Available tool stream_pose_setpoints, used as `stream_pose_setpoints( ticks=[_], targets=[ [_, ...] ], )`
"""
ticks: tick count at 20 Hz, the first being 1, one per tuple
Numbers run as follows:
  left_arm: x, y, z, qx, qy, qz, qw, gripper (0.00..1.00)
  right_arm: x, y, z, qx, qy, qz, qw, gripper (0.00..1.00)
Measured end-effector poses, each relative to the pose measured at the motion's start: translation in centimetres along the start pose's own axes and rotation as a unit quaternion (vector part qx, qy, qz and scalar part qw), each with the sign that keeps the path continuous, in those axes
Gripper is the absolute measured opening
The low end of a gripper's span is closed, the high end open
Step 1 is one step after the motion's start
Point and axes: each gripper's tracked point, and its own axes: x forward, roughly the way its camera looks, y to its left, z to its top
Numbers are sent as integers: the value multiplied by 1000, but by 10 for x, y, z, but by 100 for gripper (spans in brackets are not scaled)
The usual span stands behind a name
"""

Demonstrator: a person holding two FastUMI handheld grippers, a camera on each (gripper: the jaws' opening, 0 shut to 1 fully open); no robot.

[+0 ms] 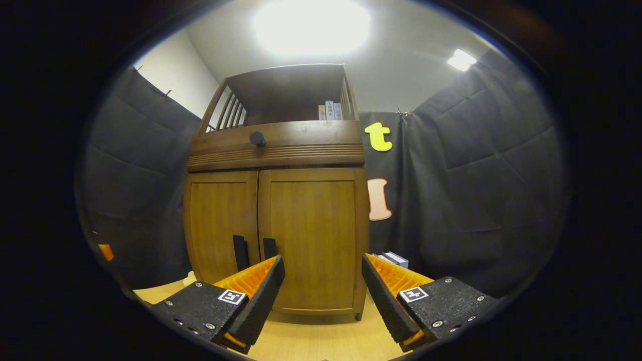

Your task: Open the right door of the double-door shoe cabinet with the right hand, and open the left door with the left hand.

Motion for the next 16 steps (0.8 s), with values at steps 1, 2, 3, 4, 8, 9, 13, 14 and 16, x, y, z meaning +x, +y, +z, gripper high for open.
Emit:
stream_pose_setpoints(
  ticks=[1, 2, 3, 4, 8, 9, 13, 14, 16],
  targets=[
    [-1, 1, 0, 0, 0, 4, 1000, 99, 9, 6, 1, 3, -2, 4, 1000, 95],
    [-1, 3, 2, 1, -1, 9, 1000, 99, 17, 12, 1, 6, -4, 7, 1000, 95],
    [-2, 5, 3, 2, -1, 13, 1000, 99, 24, 18, 1, 10, -6, 9, 1000, 93],
    [-3, 6, 5, 4, -1, 17, 1000, 99, 32, 24, 0, 14, -7, 12, 1000, 95],
    [-5, 11, 8, 4, -1, 30, 1000, 93, 59, 49, -5, 28, 1, 28, 999, 95],
    [-6, 12, 9, 5, -2, 34, 999, 99, 66, 54, -7, 29, 3, 32, 999, 95],
    [-11, 17, 13, 11, -1, 50, 999, 93, 91, 70, -20, 34, 17, 43, 998, 95],
    [-12, 18, 14, 12, -1, 53, 999, 99, 97, 75, -24, 35, 23, 47, 998, 95],
    [-14, 21, 18, 14, -1, 60, 998, 99, 110, 83, -31, 37, 36, 54, 997, 95]
  ],
)
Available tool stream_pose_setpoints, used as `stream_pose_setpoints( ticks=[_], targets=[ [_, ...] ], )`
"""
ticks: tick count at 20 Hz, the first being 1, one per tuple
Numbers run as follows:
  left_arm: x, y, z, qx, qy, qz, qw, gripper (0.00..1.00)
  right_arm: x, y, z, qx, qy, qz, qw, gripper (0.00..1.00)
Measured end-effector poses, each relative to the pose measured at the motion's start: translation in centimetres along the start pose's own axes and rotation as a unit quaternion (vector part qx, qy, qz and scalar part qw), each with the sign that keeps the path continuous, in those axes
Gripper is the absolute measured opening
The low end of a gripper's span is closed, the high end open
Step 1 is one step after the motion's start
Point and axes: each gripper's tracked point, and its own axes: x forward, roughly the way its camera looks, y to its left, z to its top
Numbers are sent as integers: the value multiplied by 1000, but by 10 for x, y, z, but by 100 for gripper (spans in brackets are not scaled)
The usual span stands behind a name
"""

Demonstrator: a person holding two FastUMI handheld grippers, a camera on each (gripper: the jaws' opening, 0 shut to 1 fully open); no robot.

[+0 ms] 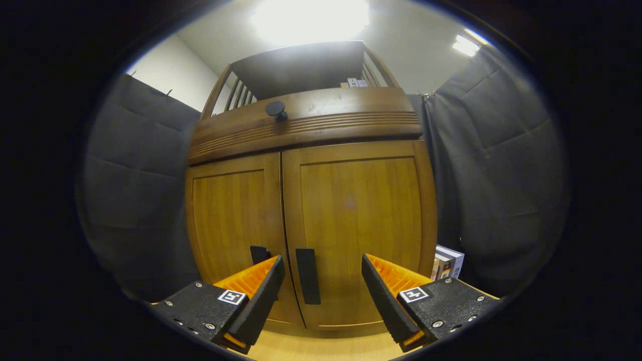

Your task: Open the right door of the double-door shoe cabinet with the right hand, and open the left door with the left hand.

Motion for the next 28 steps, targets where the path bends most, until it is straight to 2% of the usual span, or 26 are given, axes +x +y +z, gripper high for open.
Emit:
stream_pose_setpoints(
  ticks=[1, 2, 5, 6, 8, 9, 11, 12, 16, 17, 18, 20, 23, 28],
  targets=[
    [-1, 0, 1, 0, -1, 3, 1000, 99, 6, 2, -4, 2, 5, 3, 1000, 95],
    [-2, 1, 1, 0, 0, 5, 1000, 93, 13, 4, -8, 3, 10, 3, 1000, 95],
    [-3, 3, 2, 5, 1, 12, 1000, 93, 30, 7, -21, 4, 24, 6, 1000, 95],
    [-3, 3, 2, 6, 2, 14, 1000, 91, 40, 8, -27, 2, 30, 5, 1000, 92],
    [-5, 4, 3, 6, 5, 19, 1000, 88, 55, 12, -33, 0, 43, 4, 999, 94],
    [-4, 4, 0, 5, 8, 21, 1000, 93, 60, 12, -38, 4, 49, 6, 999, 93],
    [-4, 4, -1, 4, 14, 26, 1000, 93, 70, 14, -48, 11, 63, 4, 998, 87],
    [-5, 5, -1, 4, 15, 29, 999, 93, 75, 14, -54, 14, 70, 2, 997, 87],
    [-5, 6, -1, 5, 17, 35, 999, 93, 89, 15, -73, 9, 92, -2, 996, 71],
    [-5, 6, -1, 4, 18, 37, 999, 93, 93, 15, -74, 8, 93, -4, 996, 63],
    [-5, 6, -1, 4, 19, 38, 999, 93, 94, 16, -75, 11, 92, -2, 996, 58],
    [-5, 6, -1, 4, 21, 38, 999, 93, 95, 16, -74, 13, 92, -4, 996, 38],
    [-5, 5, -3, 5, 22, 33, 999, 93, 88, 17, -72, 3, 86, -1, 996, 27],
    [-3, 2, -1, 4, 18, 16, 1000, 93, 74, 18, -71, 1, 89, 5, 996, 20]
  ],
)
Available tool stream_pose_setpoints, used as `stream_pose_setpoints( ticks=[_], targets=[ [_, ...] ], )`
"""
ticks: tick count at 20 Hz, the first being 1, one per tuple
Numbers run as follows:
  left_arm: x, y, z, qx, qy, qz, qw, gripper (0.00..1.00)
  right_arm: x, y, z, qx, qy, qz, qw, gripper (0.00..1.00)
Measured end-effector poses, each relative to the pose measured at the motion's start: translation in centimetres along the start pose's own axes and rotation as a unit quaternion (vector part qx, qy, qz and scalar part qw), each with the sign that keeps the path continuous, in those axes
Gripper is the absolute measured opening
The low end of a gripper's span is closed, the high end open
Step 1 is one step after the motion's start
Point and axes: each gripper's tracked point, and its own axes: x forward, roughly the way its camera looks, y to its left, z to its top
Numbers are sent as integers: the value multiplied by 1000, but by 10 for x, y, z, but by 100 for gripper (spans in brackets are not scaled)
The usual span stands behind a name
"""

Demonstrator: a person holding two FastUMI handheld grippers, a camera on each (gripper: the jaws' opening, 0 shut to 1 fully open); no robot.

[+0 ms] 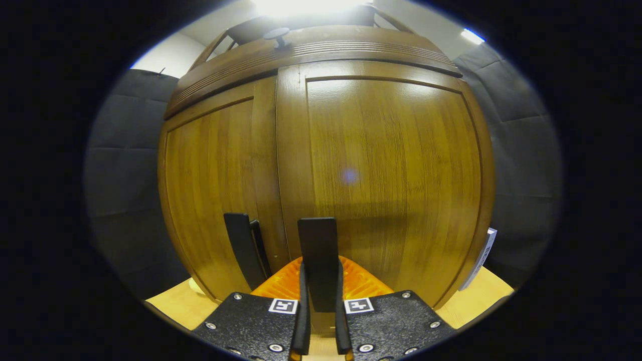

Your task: Open the right door of the double-door shoe cabinet with the right hand, and open the left door with the left hand.

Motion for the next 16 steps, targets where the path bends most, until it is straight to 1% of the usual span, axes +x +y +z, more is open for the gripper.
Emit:
stream_pose_setpoints(
  ticks=[7, 16],
  targets=[
    [3, -4, 6, -3, -4, -40, 999, 93, -32, -3, -1, -4, -2, 22, 1000, 19],
    [9, -11, 12, -1, -13, -87, 996, 93, -78, -13, -2, -9, -2, 32, 999, 19]
  ],
)
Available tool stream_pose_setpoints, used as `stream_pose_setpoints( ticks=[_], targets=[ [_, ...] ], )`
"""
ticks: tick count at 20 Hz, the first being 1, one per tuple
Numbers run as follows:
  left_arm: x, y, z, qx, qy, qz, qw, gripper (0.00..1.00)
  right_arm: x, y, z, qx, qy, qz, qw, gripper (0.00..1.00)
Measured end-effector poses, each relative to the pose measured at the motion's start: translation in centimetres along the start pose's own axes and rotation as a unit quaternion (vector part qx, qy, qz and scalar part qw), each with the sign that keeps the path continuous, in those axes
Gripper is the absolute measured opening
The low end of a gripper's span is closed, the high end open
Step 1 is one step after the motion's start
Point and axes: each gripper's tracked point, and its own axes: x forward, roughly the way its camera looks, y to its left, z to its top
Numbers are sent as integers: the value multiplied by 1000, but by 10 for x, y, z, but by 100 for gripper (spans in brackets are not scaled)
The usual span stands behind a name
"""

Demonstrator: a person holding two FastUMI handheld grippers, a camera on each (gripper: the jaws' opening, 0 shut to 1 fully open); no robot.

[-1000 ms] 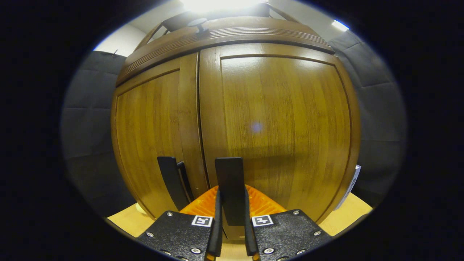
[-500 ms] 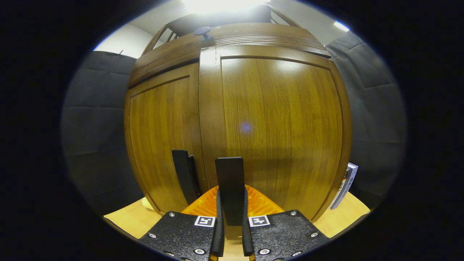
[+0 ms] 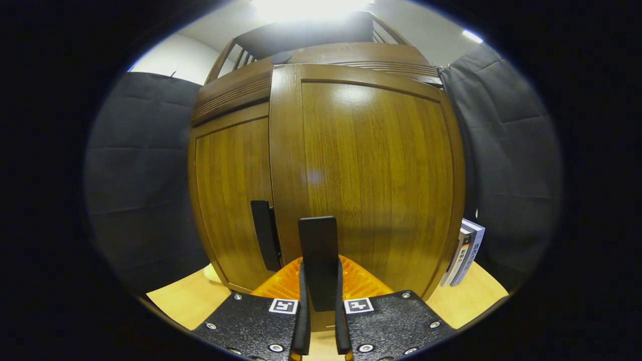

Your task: Open the right door of the double-door shoe cabinet with the right hand, and open the left door with the left hand.

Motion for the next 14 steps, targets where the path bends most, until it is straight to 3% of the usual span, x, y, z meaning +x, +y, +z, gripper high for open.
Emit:
stream_pose_setpoints(
  ticks=[8, 9, 14],
  targets=[
    [5, -9, -1, 5, -9, -43, 999, 93, -35, -13, -2, -7, 1, 1, 1000, 19],
    [6, -10, 0, 6, -10, -48, 999, 99, -40, -15, -3, -7, 1, 0, 1000, 19],
    [6, -14, 1, 8, -13, -69, 997, 99, -62, -30, -2, -9, 5, -4, 1000, 19]
  ],
)
